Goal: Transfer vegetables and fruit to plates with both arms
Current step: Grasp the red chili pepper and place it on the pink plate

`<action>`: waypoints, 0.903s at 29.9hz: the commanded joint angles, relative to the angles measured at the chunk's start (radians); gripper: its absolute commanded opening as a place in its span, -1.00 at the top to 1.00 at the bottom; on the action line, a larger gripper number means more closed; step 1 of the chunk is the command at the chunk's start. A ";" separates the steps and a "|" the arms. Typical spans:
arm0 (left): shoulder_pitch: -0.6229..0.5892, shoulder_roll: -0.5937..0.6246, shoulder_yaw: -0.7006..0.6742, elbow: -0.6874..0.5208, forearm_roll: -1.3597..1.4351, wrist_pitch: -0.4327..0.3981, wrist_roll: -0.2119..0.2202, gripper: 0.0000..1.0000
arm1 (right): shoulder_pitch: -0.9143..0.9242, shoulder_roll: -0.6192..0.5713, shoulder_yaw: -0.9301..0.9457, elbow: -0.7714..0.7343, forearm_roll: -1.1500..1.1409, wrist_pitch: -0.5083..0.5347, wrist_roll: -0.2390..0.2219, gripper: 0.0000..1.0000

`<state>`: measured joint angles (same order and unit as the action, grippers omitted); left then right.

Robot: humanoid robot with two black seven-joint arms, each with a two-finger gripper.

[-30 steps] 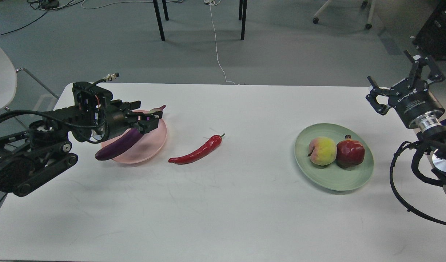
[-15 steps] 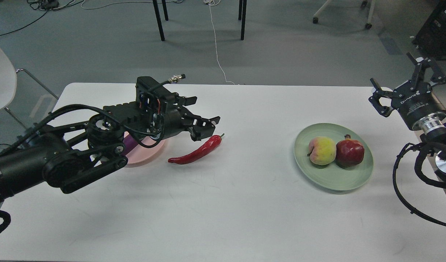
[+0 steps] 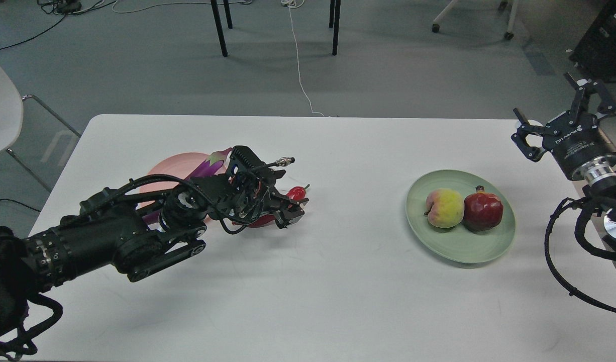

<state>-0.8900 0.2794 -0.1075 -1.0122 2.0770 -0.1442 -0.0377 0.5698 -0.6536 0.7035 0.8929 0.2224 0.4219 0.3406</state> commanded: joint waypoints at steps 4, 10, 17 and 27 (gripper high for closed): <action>0.017 -0.002 0.000 0.021 0.002 -0.011 -0.004 0.05 | 0.001 0.006 0.001 0.000 0.000 -0.002 0.000 -0.96; 0.048 0.000 0.006 0.006 0.028 -0.009 -0.008 0.58 | 0.002 0.006 0.001 0.000 0.000 -0.002 0.000 -0.96; 0.042 0.009 0.016 -0.014 0.046 -0.011 -0.002 0.81 | 0.005 0.000 0.001 -0.002 0.000 -0.002 0.000 -0.96; -0.093 0.300 -0.012 -0.266 -0.080 -0.089 -0.011 0.78 | 0.007 0.002 0.001 -0.002 0.000 -0.002 0.000 -0.96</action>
<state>-0.9599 0.4844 -0.1225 -1.2514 2.0130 -0.2185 -0.0394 0.5758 -0.6536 0.7043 0.8911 0.2224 0.4202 0.3406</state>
